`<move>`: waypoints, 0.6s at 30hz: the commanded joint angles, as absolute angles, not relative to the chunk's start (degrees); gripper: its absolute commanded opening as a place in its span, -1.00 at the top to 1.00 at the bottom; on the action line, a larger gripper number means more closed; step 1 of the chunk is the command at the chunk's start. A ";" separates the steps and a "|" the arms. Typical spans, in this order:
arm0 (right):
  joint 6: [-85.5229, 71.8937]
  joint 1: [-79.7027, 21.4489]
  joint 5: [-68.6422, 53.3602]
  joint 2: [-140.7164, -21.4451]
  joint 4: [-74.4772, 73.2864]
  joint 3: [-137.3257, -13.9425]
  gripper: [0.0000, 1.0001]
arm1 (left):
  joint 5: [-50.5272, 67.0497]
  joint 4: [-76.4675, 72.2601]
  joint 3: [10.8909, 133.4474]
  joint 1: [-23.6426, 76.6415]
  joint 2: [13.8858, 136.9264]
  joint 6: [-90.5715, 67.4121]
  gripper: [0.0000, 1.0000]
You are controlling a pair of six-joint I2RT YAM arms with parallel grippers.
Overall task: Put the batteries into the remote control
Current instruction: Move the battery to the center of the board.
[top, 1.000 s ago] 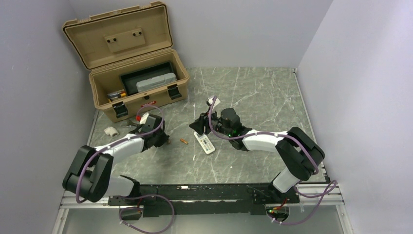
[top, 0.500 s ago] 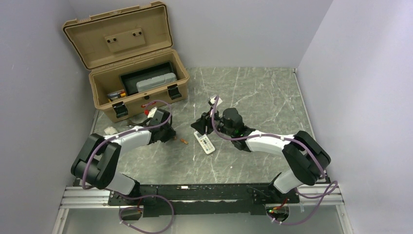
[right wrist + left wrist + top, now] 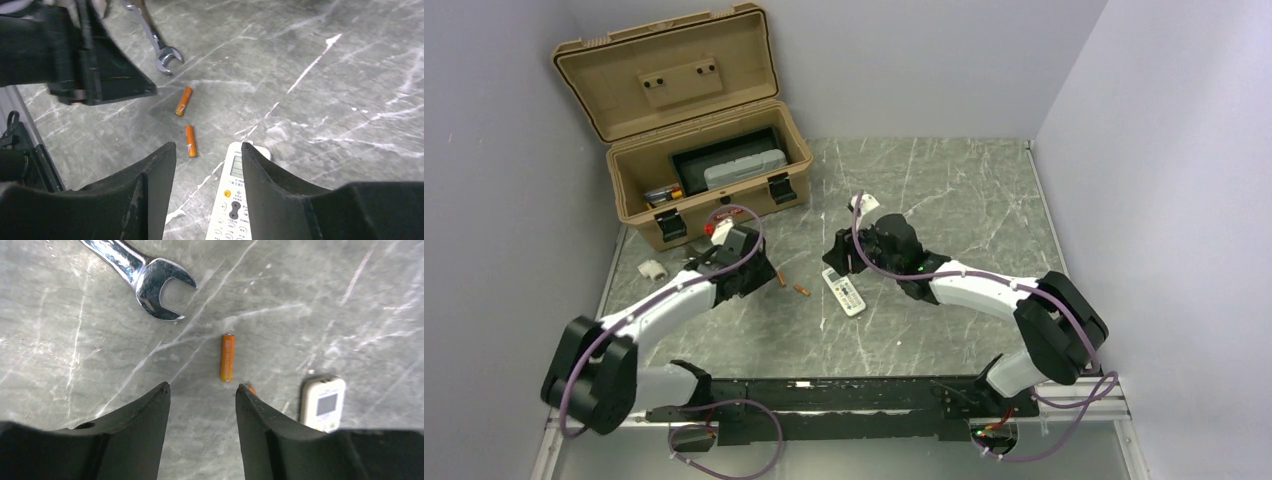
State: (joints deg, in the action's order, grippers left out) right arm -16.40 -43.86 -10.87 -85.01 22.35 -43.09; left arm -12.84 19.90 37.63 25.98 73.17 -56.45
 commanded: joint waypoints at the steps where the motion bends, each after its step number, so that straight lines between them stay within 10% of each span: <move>1: -17.65 -43.03 -4.96 -83.55 7.02 -51.04 -0.09 | -16.79 24.27 40.37 26.36 64.42 -53.21 -0.20; 9: -18.28 -42.91 -5.62 -81.70 3.89 -46.44 -0.63 | -17.66 29.77 39.76 26.37 50.31 -50.36 -0.45; 18: -20.56 -42.98 -6.97 -85.47 5.13 -42.23 -0.63 | -15.04 30.12 33.67 26.24 35.70 -49.82 -0.74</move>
